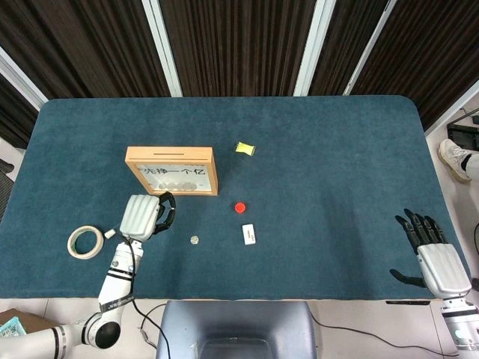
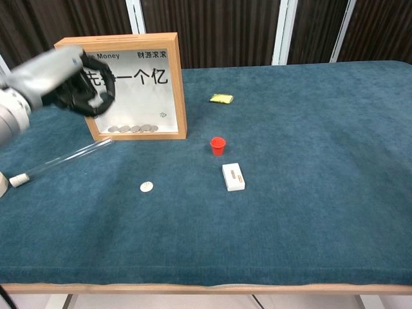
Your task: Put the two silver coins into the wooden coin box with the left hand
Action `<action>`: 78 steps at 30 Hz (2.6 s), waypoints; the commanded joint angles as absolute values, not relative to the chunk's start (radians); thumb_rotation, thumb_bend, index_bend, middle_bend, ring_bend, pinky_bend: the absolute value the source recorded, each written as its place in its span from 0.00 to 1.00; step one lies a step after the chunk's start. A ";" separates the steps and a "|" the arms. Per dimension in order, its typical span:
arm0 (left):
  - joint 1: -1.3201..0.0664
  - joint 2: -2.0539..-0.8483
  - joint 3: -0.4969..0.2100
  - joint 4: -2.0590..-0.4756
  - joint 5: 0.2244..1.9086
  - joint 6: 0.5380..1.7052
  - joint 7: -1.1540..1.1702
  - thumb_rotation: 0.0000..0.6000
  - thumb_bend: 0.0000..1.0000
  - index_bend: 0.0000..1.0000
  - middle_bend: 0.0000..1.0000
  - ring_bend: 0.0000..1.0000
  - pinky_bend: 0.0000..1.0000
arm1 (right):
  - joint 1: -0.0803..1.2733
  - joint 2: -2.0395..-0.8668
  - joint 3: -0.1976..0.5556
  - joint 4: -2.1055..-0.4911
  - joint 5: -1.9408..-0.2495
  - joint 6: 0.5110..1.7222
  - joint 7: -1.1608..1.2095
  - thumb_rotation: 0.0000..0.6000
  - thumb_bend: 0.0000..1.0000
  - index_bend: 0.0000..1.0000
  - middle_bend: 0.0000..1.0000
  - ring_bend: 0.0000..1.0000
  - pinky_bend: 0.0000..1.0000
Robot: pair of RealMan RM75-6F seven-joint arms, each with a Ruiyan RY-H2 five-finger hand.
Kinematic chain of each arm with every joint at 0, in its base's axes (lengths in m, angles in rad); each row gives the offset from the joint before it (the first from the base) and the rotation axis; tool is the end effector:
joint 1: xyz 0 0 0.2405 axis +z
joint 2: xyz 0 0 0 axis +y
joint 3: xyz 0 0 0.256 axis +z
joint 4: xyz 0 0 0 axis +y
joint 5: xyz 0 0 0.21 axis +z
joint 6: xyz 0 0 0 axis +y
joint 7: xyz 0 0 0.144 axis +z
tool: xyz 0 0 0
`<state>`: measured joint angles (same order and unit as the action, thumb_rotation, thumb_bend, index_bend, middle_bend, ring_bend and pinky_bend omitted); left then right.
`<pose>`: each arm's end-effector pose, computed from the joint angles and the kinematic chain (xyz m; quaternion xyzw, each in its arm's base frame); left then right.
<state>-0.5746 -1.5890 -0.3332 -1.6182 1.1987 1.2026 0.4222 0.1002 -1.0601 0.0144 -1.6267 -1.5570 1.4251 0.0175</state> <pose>-0.1310 0.3285 0.0268 -0.6292 -0.3773 -0.4815 0.4795 -0.3093 -0.1776 0.1609 0.6357 -0.3897 0.3655 0.5571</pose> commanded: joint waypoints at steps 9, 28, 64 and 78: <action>-0.799 -1.440 -0.604 -1.802 0.786 1.153 0.704 1.00 0.63 0.63 1.00 1.00 1.00 | 0.117 -1.049 0.010 -1.632 -1.567 1.400 0.056 1.00 0.12 0.00 0.00 0.00 0.00; -0.966 -1.426 -0.554 -1.530 0.562 1.038 0.640 1.00 0.69 0.62 1.00 1.00 1.00 | 0.120 -1.024 0.012 -1.630 -1.547 1.387 0.102 1.00 0.12 0.00 0.00 0.00 0.00; -1.020 -1.414 -0.431 -1.476 0.551 1.031 0.558 1.00 0.65 0.61 1.00 1.00 1.00 | 0.107 -1.013 0.017 -1.628 -1.535 1.404 0.111 1.00 0.12 0.00 0.00 0.00 0.00; -1.026 -1.399 -0.409 -1.495 0.553 1.033 0.543 1.00 0.57 0.56 1.00 1.00 1.00 | 0.104 -1.011 0.019 -1.629 -1.535 1.410 0.116 1.00 0.12 0.00 0.00 0.00 0.00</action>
